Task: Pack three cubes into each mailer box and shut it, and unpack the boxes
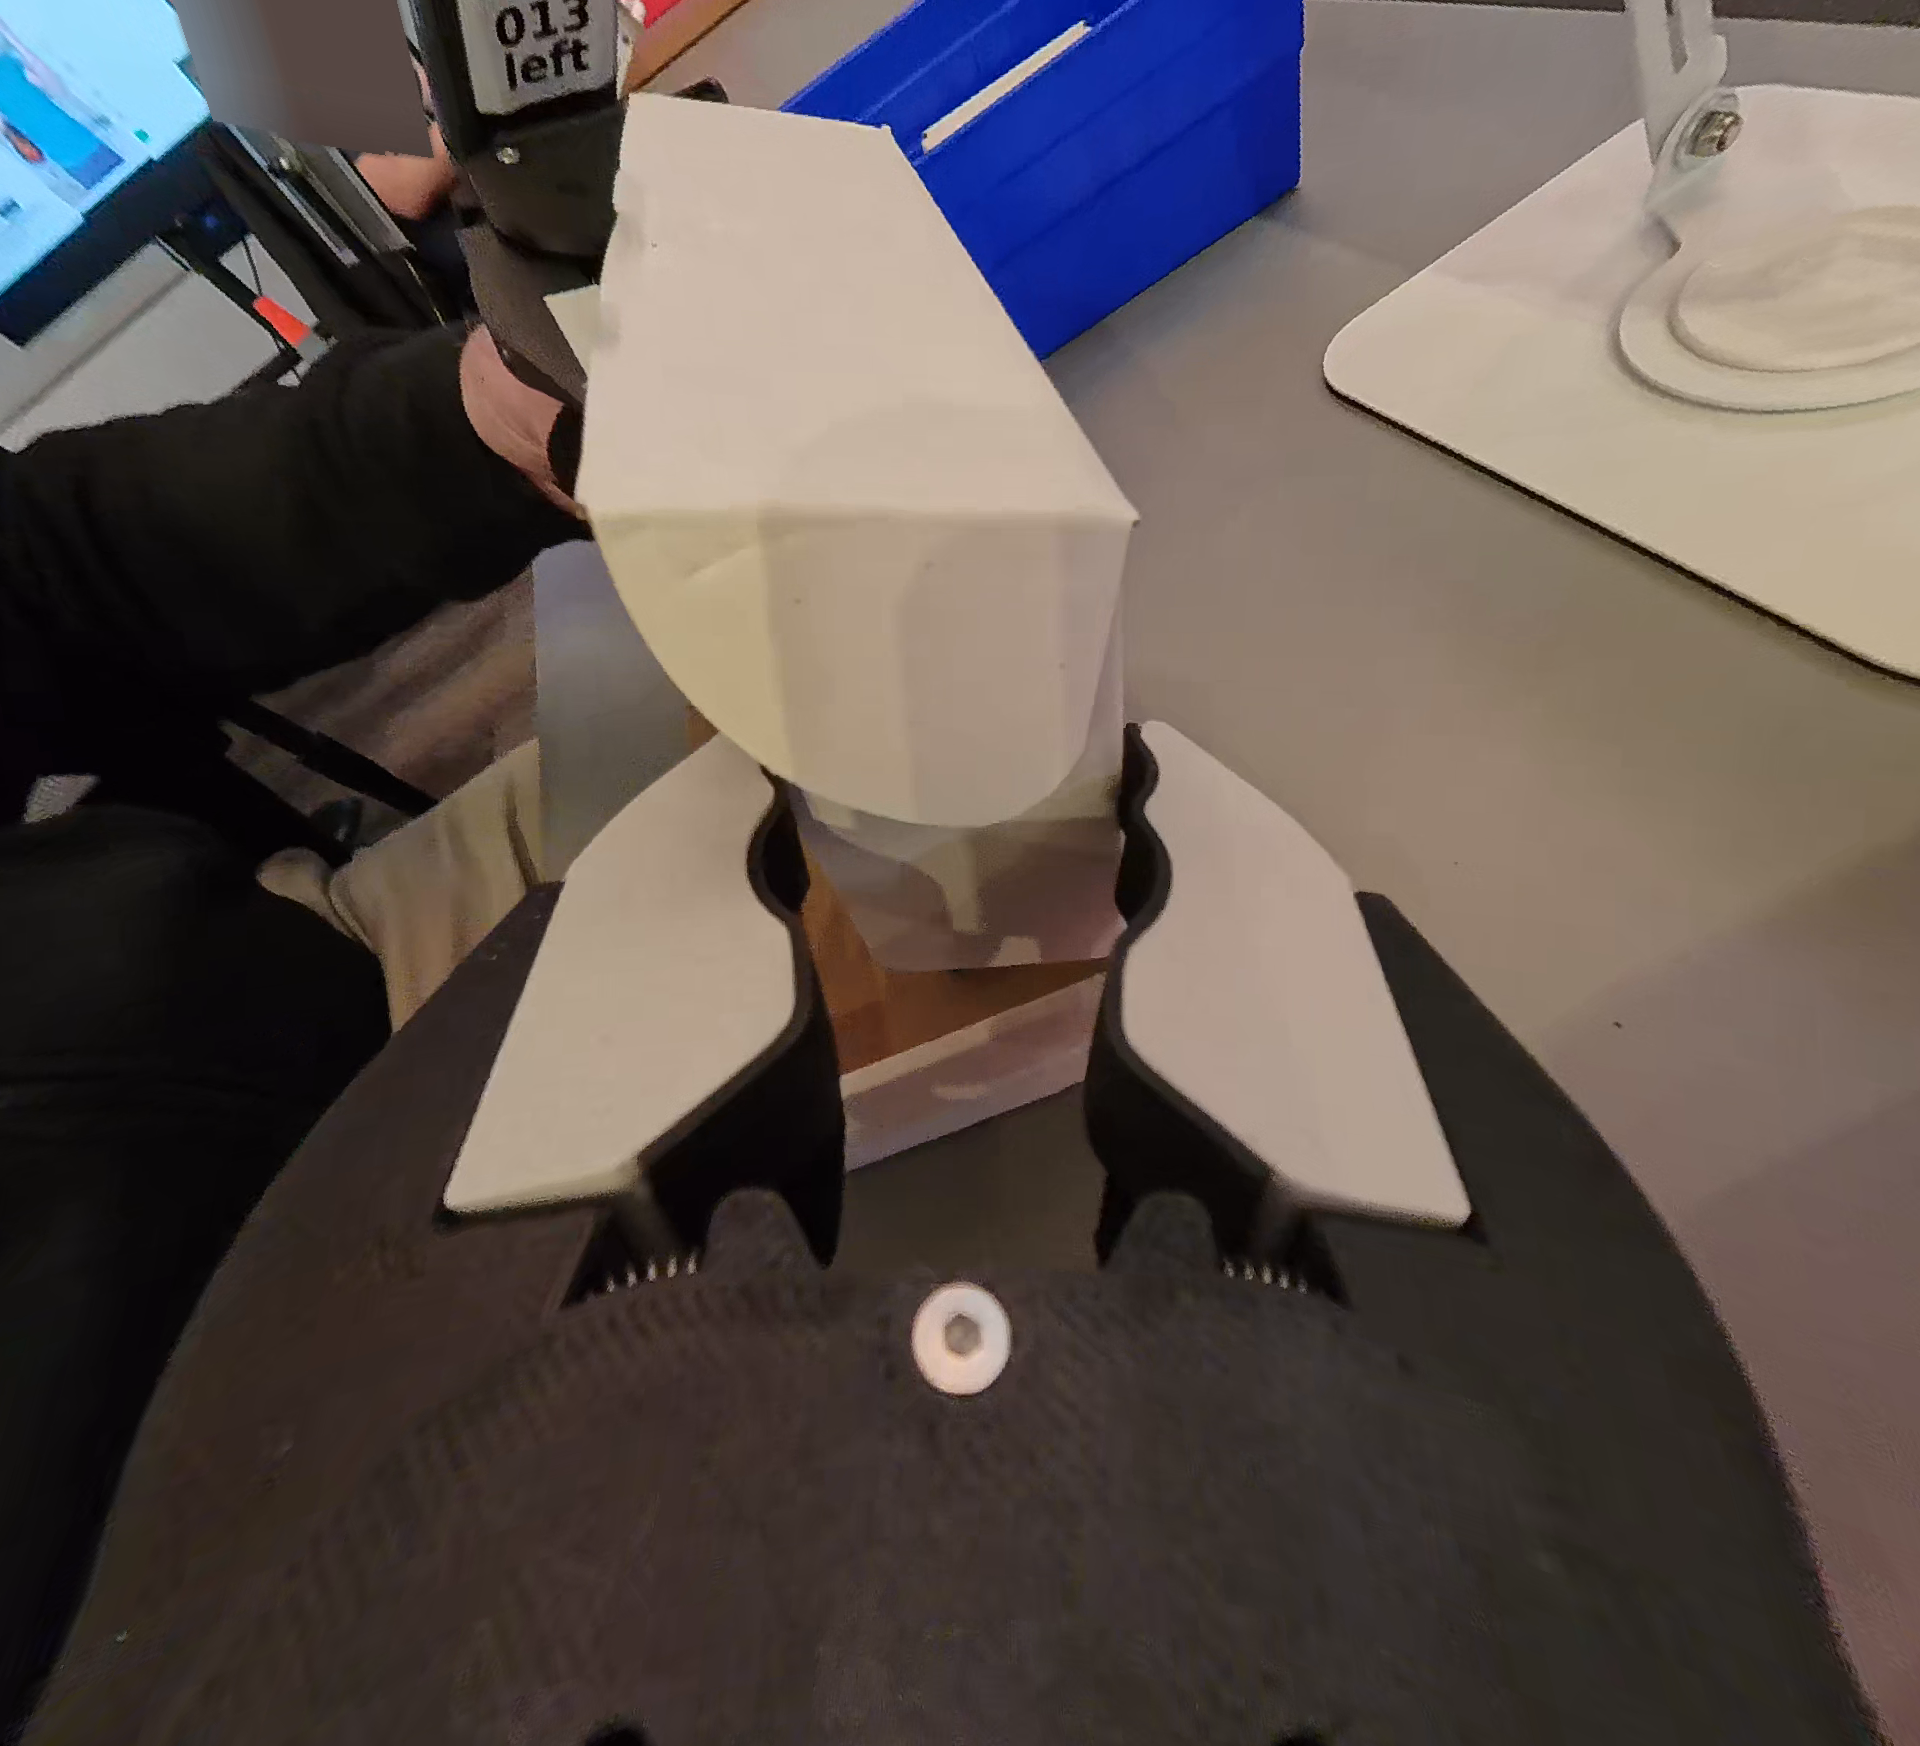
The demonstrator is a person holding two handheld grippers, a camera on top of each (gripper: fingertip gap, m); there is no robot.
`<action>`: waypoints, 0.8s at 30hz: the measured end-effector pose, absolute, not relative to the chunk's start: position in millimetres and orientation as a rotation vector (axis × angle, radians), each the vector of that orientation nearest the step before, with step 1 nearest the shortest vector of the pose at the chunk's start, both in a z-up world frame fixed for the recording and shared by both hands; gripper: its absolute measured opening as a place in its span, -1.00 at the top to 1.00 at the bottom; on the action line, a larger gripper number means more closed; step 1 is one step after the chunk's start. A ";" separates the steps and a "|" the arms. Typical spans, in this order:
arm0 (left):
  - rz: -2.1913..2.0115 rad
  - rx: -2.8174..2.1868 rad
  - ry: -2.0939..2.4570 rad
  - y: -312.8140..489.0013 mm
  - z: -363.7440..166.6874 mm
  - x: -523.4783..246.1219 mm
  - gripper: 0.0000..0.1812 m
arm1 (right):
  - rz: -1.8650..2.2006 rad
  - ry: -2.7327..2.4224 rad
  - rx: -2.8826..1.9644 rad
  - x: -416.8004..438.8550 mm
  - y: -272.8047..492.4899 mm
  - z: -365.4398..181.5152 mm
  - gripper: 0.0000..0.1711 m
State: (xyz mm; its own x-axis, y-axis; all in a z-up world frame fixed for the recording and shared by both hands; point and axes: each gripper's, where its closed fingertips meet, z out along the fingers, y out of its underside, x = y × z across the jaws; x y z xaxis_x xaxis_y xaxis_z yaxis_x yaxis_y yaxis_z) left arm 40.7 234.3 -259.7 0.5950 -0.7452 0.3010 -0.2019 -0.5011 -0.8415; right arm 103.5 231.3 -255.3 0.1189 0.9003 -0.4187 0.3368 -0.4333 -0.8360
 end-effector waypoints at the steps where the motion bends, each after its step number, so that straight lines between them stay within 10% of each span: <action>1: -0.863 -2.000 0.755 231.8 -256.7 40.5 0.14 | 1.302 -1.207 -1.836 103.6 230.0 -255.4 0.33; 24: -0.754 -1.951 0.620 204.9 -244.0 30.7 0.28 | 1.180 -1.333 -1.744 106.9 217.3 -259.1 0.35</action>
